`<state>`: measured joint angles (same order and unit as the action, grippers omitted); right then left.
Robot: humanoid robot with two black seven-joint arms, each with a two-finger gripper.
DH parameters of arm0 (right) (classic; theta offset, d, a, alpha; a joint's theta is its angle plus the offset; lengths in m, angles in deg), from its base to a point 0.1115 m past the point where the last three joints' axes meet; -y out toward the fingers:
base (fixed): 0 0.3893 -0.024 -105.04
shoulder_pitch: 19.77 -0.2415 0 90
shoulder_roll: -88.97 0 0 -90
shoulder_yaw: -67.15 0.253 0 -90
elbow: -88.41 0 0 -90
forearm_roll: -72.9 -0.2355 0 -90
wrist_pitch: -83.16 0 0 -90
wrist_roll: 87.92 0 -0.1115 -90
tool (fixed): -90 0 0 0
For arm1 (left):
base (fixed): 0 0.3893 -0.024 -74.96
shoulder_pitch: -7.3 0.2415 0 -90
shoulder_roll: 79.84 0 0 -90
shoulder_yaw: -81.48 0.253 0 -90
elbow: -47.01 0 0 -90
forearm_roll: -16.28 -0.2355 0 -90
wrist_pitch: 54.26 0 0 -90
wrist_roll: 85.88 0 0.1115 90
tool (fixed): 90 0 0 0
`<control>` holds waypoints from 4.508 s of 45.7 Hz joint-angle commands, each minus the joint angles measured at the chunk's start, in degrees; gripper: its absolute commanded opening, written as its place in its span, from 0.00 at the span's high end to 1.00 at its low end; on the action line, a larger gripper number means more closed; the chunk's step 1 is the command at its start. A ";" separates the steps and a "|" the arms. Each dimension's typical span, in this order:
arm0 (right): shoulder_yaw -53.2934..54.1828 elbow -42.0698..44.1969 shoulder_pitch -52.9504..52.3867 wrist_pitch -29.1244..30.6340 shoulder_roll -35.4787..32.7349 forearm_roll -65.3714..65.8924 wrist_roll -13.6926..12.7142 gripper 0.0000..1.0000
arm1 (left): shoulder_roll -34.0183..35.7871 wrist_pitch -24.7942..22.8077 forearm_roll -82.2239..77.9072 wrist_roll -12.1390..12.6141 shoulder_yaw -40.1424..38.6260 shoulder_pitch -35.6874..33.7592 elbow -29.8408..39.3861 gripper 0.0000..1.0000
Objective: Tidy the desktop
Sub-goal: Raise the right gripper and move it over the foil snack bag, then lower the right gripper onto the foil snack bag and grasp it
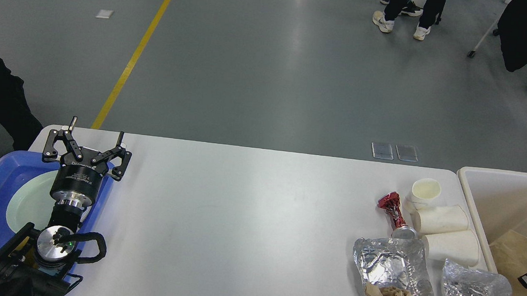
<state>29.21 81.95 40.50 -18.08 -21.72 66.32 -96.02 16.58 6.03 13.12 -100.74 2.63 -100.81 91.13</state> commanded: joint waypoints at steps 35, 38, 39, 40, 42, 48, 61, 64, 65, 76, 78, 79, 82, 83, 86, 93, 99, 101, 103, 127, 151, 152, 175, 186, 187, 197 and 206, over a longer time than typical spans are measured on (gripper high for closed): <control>-15.66 -21.73 -28.95 5.51 -15.08 4.20 0.01 0.00 | 0.00 0.00 -0.01 0.00 0.01 0.00 0.00 0.04; -20.41 -26.31 -36.42 10.69 -16.31 4.55 0.01 0.00 | 0.00 0.00 -0.01 0.00 0.01 0.00 0.00 0.04; -22.16 -27.62 -38.97 12.45 -16.31 4.64 0.01 0.00 | 0.00 0.00 -0.01 0.00 0.01 0.00 0.00 0.04; -24.35 -28.94 -41.69 14.47 -16.31 4.73 0.01 0.00 | 0.00 0.00 -0.01 0.00 0.01 0.00 0.00 0.04; -28.49 -31.40 -46.79 18.69 -15.79 4.82 0.01 0.00 | 0.00 0.00 -0.01 0.00 0.18 0.00 0.09 0.04; -38.78 -37.38 -60.86 33.27 -10.70 4.73 0.01 0.00 | 0.00 0.00 -0.01 0.00 0.18 0.00 0.09 0.04; -40.37 -47.93 -86.79 66.24 -1.37 4.64 0.01 0.00 | 0.00 0.00 -0.01 0.00 0.01 0.00 0.00 0.04; -39.76 -53.11 -93.11 66.24 -1.20 4.55 0.01 0.00 | 0.00 0.00 -0.01 0.00 0.01 0.00 0.00 0.04; -39.50 -55.13 -95.22 66.24 -1.02 4.55 0.01 0.00 | 0.00 0.00 -0.01 -0.09 0.01 0.00 0.00 0.04; -36.34 -75.26 -112.11 66.24 1.79 4.38 -0.08 0.00 | 0.00 0.00 -0.01 -0.09 0.01 0.00 0.00 0.04; -35.10 -78.69 -114.13 66.24 1.62 4.46 -0.08 0.00 | 0.00 0.00 -0.01 -0.09 0.01 0.00 0.00 0.04; -34.75 -80.27 -114.75 66.24 1.62 4.46 -0.08 0.00 | 0.00 0.00 -0.01 -0.09 0.01 0.00 0.00 0.04; -34.48 -84.23 -115.63 66.24 1.96 4.46 -0.08 0.00 | 0.00 0.00 -0.01 -0.09 0.01 0.00 0.00 0.04; -34.48 -85.11 -115.72 66.24 2.14 4.46 -0.08 0.00 | 0.00 0.00 -0.01 -0.09 0.01 0.00 0.00 0.04; -34.22 -86.96 -115.98 66.24 2.32 4.55 -0.08 0.00 | 0.00 0.00 -0.01 -0.09 0.01 0.00 0.00 0.04; -33.61 -86.96 -115.90 66.24 3.28 4.90 -0.17 0.01 | 0.00 0.00 -0.01 0.00 0.01 0.00 0.00 0.04; -33.78 -86.88 -115.90 66.24 2.93 6.66 -0.08 0.02 | 0.00 0.00 -0.01 0.00 0.01 0.00 0.00 0.04; -34.04 -86.79 -115.90 66.24 2.76 6.75 -0.08 0.02 | 0.00 0.00 -0.01 0.00 0.01 0.00 0.00 0.04; -34.31 -86.79 -115.90 66.24 2.67 6.75 -0.17 0.02 | 0.00 0.00 -0.01 0.00 0.01 0.00 0.00 0.04; -34.31 -86.52 -99.47 56.42 1.97 8.33 0.01 0.05 | 0.00 0.00 -0.01 0.00 0.01 0.00 0.00 0.04; -29.39 -74.06 -68.36 30.14 14.18 8.77 -0.08 0.06 | 0.00 0.00 -0.01 0.00 0.01 0.00 0.00 0.04; -29.04 -73.09 -67.48 30.14 14.53 8.77 0.01 0.06 | -0.09 0.00 -0.01 0.00 0.18 0.00 0.00 0.04; -27.01 -56.65 -48.84 23.90 20.16 9.04 -0.08 0.06 | 0.00 0.00 -0.01 0.00 0.18 0.00 0.00 0.04; -26.84 -55.32 -47.78 21.88 20.34 9.04 0.01 0.20 | -0.09 0.00 -0.01 0.00 0.18 0.00 0.00 0.04; -26.84 -55.32 -47.61 21.87 20.34 9.12 0.01 0.26 | -0.09 0.00 -0.01 0.00 0.18 0.00 0.00 0.04; -26.84 -55.32 -46.99 21.96 20.78 10.79 0.01 0.70 | -0.09 0.00 -0.01 0.00 0.18 0.00 0.00 0.04; -26.84 -55.41 -46.29 21.87 21.57 10.79 0.01 0.93 | -0.09 0.00 -0.01 0.00 0.18 0.00 0.00 0.04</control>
<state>2.38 26.61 -6.22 3.85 -0.54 77.11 -96.00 16.51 6.03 13.10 -100.74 2.81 -100.81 91.13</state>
